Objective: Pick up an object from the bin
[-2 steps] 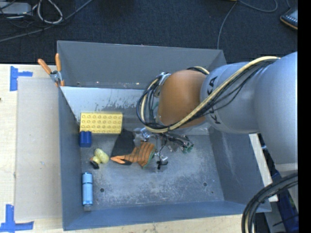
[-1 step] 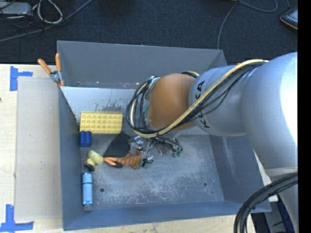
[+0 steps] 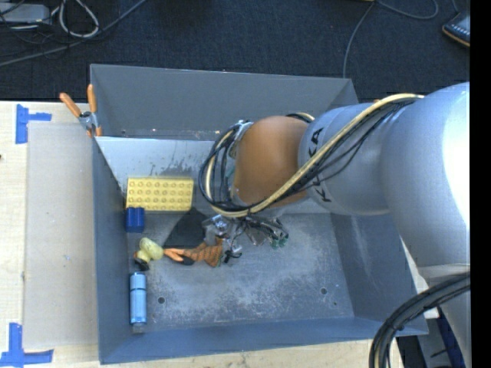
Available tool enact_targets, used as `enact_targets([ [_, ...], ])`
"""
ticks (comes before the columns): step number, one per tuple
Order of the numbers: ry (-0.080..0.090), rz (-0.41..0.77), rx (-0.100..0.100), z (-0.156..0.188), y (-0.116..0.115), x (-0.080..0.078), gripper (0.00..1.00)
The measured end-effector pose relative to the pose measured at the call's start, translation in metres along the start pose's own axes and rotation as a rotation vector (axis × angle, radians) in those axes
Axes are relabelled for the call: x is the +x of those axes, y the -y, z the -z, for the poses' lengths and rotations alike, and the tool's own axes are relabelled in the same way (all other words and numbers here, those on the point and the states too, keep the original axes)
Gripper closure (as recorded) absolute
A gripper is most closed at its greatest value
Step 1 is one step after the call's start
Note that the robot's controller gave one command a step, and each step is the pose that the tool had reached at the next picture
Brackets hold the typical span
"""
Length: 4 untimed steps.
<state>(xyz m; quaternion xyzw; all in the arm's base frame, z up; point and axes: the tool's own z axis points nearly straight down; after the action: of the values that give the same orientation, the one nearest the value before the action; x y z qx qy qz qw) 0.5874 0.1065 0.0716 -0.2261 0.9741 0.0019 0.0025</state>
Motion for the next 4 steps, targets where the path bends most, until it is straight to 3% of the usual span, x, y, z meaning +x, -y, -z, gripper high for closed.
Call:
enact_targets([
  [1,0.0,0.0,0.0,0.006,0.0,0.0,1.0],
  [2,-0.007,0.0,-0.002,0.028,-0.001,0.002,1.0],
  [3,0.001,0.001,0.0,0.054,-0.001,-0.001,1.0],
  [4,-0.003,0.001,-0.001,0.07,-0.002,0.0,1.0],
])
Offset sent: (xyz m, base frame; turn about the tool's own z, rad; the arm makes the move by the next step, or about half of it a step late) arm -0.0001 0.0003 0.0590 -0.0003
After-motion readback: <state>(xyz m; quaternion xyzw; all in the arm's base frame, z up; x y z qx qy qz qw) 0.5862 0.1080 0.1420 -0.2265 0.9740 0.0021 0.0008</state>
